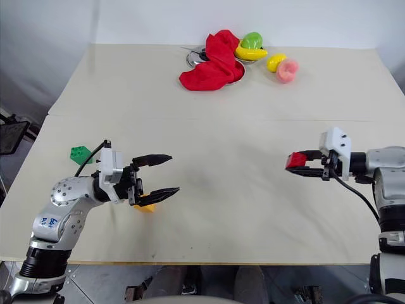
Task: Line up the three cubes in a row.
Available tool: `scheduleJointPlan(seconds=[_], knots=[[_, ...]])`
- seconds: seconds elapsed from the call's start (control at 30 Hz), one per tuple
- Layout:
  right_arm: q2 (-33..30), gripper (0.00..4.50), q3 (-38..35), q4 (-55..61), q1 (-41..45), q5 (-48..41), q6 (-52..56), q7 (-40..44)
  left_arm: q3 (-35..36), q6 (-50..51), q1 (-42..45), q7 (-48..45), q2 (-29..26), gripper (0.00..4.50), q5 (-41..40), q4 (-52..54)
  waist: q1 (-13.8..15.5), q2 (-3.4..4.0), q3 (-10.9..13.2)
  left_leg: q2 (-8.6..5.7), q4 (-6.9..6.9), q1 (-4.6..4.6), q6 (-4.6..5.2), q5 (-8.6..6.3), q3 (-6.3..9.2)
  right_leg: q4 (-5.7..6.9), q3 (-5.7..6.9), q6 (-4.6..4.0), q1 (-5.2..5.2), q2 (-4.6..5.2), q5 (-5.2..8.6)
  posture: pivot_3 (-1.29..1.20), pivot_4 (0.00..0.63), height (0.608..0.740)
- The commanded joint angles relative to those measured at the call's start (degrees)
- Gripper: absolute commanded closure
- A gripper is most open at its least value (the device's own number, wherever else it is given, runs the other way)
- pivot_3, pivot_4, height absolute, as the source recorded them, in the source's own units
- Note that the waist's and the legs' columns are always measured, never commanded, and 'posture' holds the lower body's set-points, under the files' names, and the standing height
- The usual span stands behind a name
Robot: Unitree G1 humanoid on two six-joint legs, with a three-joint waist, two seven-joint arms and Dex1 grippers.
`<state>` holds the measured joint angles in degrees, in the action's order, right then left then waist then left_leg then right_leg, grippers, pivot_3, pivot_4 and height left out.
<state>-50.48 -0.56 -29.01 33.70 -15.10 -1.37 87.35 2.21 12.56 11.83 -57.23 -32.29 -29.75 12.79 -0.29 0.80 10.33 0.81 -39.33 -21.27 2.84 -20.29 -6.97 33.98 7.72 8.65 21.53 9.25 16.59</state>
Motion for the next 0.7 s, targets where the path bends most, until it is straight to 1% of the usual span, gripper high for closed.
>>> scheduleJointPlan(seconds=[0.03, 0.2, 0.37, 0.47, 0.53, 0.6, 0.63, 0.7], knots=[[1.8, 2.97, 2.8, -5.7, 4.2, 2.4, -7.3, 4.8, 0.2, 0.2, 0.1, -0.6, 0.1, 0.00, -1.2, 1.3, -0.1, 0.00, 0.0, 0.01, -0.01, 0.00, 0.00, 0.00, 0.01, 0.01, 0.01, 0.00, 0.00, 0.00, 0.00, 0.00, 0.150, 0.740], [5.8, 2.97, 5.5, -15.7, 8.9, 4.8, -14.6, 4.8, 0.4, 0.8, 0.6, -1.2, -0.5, 0.00, -1.2, 1.5, 0.1, 0.00, 0.0, -0.02, -0.02, -0.04, 0.00, 0.00, 0.06, -0.01, 0.05, 0.00, 0.00, 0.01, 0.00, 0.00, 0.150, 0.740], [8.5, 2.97, 7.9, -22.0, 11.7, 6.2, -17.7, 5.1, 1.1, 1.4, 0.8, -1.9, -1.4, 0.00, -1.5, 1.7, -0.1, 0.00, 0.0, -0.02, -0.01, -0.05, 0.00, 0.00, 0.08, -0.01, 0.07, 0.00, 0.00, 0.02, 0.00, 0.00, 0.150, 0.740], [9.5, 2.97, 8.4, -24.2, 12.9, 6.0, -17.3, 5.2, 1.5, 1.5, 0.9, -2.5, -1.8, 0.00, -1.6, 1.3, -0.3, 0.00, 0.0, 0.00, -0.02, -0.04, 0.00, 0.00, 0.08, 0.01, 0.07, 0.00, 0.00, 0.00, 0.00, 0.00, 0.150, 0.740], [9.9, 2.25, 8.2, -26.0, 14.1, 6.5, -18.2, 5.0, 1.9, 1.6, 1.1, -2.8, -2.2, 0.00, -1.7, 1.0, -0.5, 0.00, 0.0, 0.00, -0.03, -0.04, 0.00, 0.00, 0.08, 0.02, 0.06, -0.01, -0.01, 0.01, 0.00, 0.00, 0.150, 0.740], [9.8, 1.71, 8.1, -27.3, 15.1, 6.2, -19.1, 5.1, 2.2, 1.9, 1.2, -2.9, -2.5, 0.00, -2.0, 0.9, -0.6, 0.00, 0.0, 0.00, -0.03, -0.03, 0.00, 0.00, 0.08, 0.02, 0.06, -0.01, -0.01, 0.01, 0.00, 0.00, 0.150, 0.740], [9.5, 1.29, 8.1, -27.6, 15.4, 5.8, -19.8, 5.1, 2.3, 2.2, 1.3, -2.9, -2.7, 0.00, -2.2, 1.0, -0.6, 0.01, 0.0, 0.00, -0.03, -0.04, 0.00, 0.00, 0.09, 0.02, 0.06, -0.01, -0.01, 0.01, 0.00, 0.00, 0.150, 0.740], [8.5, 0.72, 9.1, -26.7, 15.7, 4.3, -19.9, 5.2, 3.3, 2.9, 1.2, -2.8, -2.8, 0.00, -3.2, 1.0, -0.8, 0.01, 0.0, 0.00, -0.03, -0.04, 0.00, 0.00, 0.09, 0.02, 0.06, -0.01, 0.00, 0.01, 0.00, 0.00, 0.150, 0.740]])
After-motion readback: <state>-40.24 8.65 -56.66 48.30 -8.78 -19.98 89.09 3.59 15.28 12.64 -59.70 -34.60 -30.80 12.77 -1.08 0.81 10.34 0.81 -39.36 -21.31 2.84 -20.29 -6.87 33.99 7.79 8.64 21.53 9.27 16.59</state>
